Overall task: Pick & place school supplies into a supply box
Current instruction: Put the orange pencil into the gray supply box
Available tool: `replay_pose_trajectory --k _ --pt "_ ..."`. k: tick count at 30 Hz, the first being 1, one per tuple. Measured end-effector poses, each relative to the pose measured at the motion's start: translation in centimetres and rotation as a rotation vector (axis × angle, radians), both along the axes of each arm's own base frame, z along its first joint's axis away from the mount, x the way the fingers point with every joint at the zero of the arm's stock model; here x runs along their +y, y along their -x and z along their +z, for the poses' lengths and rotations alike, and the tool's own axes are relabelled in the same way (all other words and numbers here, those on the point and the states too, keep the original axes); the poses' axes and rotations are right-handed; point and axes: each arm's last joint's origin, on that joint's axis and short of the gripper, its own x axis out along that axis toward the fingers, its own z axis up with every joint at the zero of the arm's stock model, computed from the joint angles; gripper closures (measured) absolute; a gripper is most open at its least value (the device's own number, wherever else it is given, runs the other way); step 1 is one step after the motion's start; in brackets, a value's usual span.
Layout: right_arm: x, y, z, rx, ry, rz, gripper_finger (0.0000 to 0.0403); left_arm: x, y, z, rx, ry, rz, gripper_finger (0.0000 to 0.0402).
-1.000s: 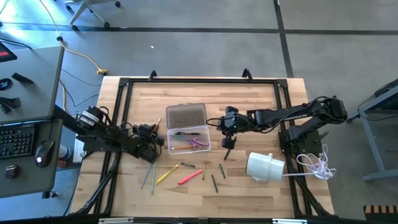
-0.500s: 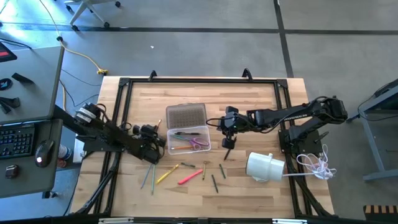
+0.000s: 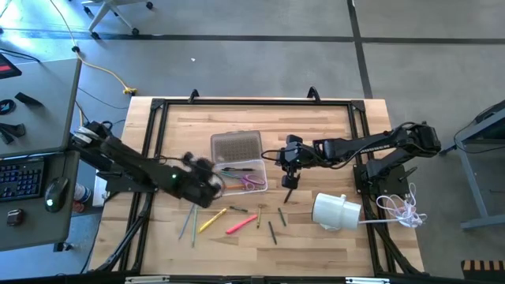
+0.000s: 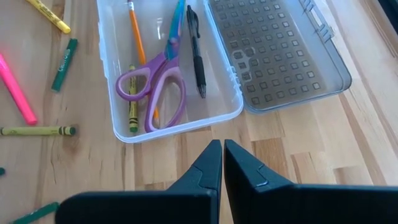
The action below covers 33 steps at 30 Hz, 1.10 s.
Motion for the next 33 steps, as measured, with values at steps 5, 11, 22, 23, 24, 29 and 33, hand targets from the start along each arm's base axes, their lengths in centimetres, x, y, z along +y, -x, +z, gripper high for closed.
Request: replay_pose_trajectory --k 5,11,22,23,24,29,33 --pt "0.0 0.2 -0.2 0.025 0.005 0.005 0.0401 -0.1 -3.4 0.4 -0.038 0.093 -0.288 0.0364" --pt "0.0 0.2 -0.2 0.031 0.001 0.012 0.0400 2.5 -6.2 -2.4 0.054 0.050 -0.368 0.0350" --pt "0.1 0.2 -0.2 0.032 -0.019 0.030 0.0400 7.6 -9.6 -6.4 -0.007 0.092 -0.320 0.0341" --pt "0.1 0.2 -0.2 0.033 -0.028 0.041 0.0400 7.8 -9.8 -6.4 -0.010 0.099 -0.318 0.0341" --pt "0.2 0.2 -0.2 0.035 -0.032 0.052 0.0400 8.0 -9.8 -6.5 -0.007 0.102 -0.314 0.0341" --pt "0.3 0.2 -0.3 0.041 -0.038 0.107 0.0402 8.3 -9.8 -6.6 -0.003 0.119 -0.319 0.0340" --pt "0.6 0.2 -0.3 0.047 -0.003 0.157 0.0402 8.3 -9.8 -6.6 -0.003 0.118 -0.318 0.0339"
